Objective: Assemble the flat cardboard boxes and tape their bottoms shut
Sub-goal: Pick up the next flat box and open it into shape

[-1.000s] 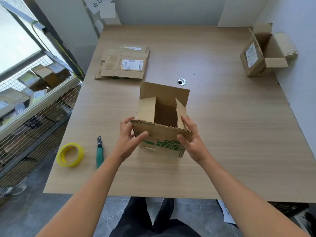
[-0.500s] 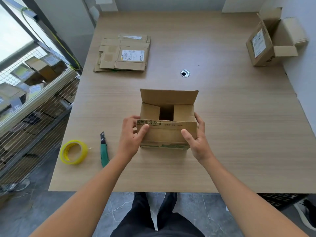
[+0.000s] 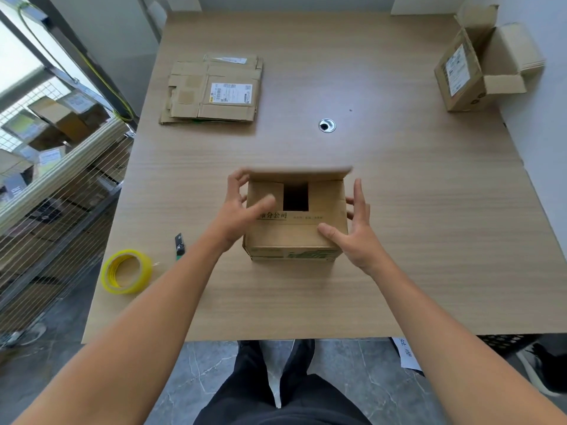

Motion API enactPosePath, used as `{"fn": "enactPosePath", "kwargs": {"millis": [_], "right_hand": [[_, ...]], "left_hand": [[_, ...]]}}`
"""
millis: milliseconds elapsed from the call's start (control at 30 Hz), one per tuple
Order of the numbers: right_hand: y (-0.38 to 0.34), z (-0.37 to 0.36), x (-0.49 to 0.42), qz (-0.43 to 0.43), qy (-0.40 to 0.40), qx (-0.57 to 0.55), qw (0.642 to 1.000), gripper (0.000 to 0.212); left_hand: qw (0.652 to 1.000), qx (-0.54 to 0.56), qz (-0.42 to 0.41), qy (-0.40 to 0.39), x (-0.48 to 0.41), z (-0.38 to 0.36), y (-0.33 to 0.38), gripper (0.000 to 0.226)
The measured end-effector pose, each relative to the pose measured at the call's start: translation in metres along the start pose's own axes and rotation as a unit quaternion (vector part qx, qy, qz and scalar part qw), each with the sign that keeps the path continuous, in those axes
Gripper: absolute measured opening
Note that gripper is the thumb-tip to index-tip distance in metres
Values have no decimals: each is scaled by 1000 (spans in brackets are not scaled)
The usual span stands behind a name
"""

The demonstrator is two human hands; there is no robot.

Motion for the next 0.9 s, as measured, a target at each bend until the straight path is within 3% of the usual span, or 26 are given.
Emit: {"fn": "enactPosePath", "kwargs": {"millis": [33, 200, 300, 367, 500, 600, 667, 767, 800, 900], "right_hand": [[1, 0, 0, 1, -3, 10, 1000, 114], [7, -4, 7, 14, 6, 15, 1000, 87], [8, -6, 6, -38, 59, -43, 997, 70], [9, -8, 4, -94, 71, -85, 989, 59], [10, -16, 6, -147, 30, -255, 955, 44], [15, -5, 3, -138, 21, -263, 955, 42], [21, 10, 2, -132, 24, -237, 962, 45], [27, 16, 0, -115, 2, -127, 985, 53], [27, 11, -2, -109, -10, -92, 990, 56], [20, -14, -7, -96, -32, -24, 995, 73]], "left_hand": [[1000, 11, 11, 7, 3, -3, -1, 50], [993, -67, 12, 97, 21, -19, -18, 16], [985, 86, 103, 107, 29, -21, -29, 72], [963, 169, 186, 93, 33, -21, -33, 92], [950, 222, 216, 41, 29, -24, -38, 67], [946, 244, 210, 30, 25, -39, -39, 68], [954, 205, 216, 25, 27, -51, -47, 69], [980, -34, 189, 46, 40, -63, -74, 66], [979, -66, 184, 67, 46, -65, -83, 63], [972, -20, 181, 148, 59, -62, -91, 56]]}}
Point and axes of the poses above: each hand's wrist, its own x-axis away from the middle knuckle, its own z-axis out of the back of the hand, y = z × x, the point moved 1 cm from there along -x, towards the middle knuckle, and after that the axes turned 5 degrees about -x, right-handed, at the moved point
